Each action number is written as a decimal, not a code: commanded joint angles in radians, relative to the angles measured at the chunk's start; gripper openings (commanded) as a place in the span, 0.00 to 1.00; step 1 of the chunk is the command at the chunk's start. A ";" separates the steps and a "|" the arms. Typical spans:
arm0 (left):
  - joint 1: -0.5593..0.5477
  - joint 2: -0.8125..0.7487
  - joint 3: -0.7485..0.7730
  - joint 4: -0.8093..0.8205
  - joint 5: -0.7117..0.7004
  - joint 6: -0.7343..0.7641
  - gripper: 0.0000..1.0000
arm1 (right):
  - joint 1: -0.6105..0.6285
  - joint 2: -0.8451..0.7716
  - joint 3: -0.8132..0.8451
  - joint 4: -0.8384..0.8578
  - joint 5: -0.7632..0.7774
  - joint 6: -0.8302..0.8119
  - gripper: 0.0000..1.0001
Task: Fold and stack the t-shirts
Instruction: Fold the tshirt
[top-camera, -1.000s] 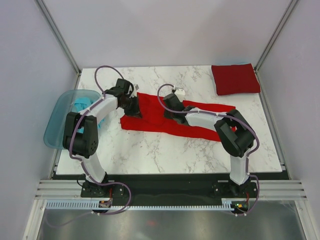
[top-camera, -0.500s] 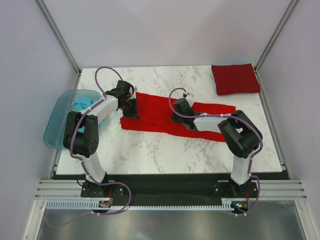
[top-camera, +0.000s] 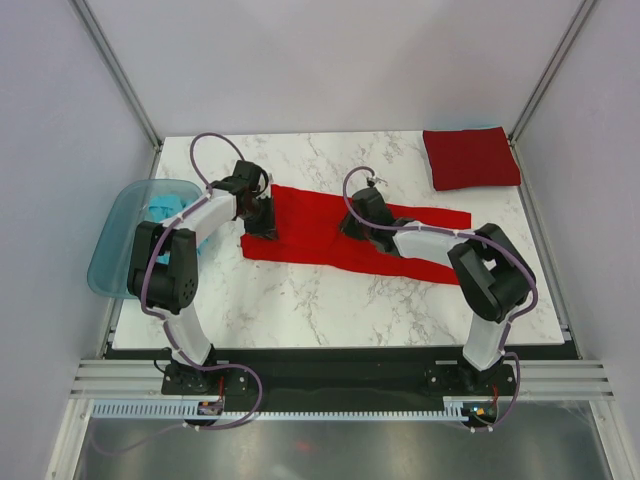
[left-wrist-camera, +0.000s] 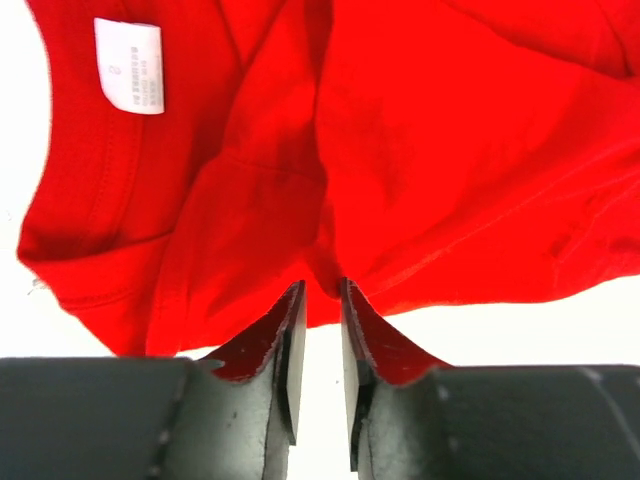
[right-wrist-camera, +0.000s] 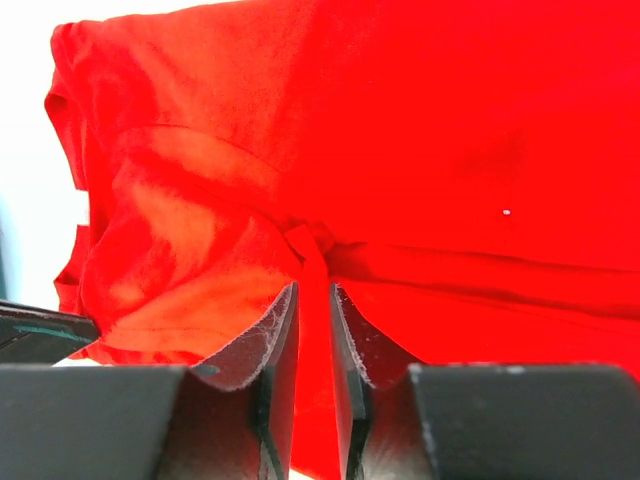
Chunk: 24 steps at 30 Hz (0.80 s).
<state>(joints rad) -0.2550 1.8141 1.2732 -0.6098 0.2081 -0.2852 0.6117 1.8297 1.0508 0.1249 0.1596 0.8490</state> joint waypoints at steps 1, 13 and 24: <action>0.002 -0.041 0.067 -0.034 -0.042 0.034 0.29 | 0.017 -0.053 0.074 -0.122 0.008 -0.045 0.27; -0.007 0.062 0.213 -0.033 0.036 0.014 0.31 | 0.062 -0.012 0.051 -0.148 -0.114 0.013 0.40; -0.009 0.017 0.066 0.019 0.057 0.050 0.46 | 0.091 0.032 0.083 -0.189 -0.080 0.041 0.39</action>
<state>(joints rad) -0.2596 1.8755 1.3701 -0.6331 0.2199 -0.2783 0.6926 1.8549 1.1023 -0.0460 0.0544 0.8696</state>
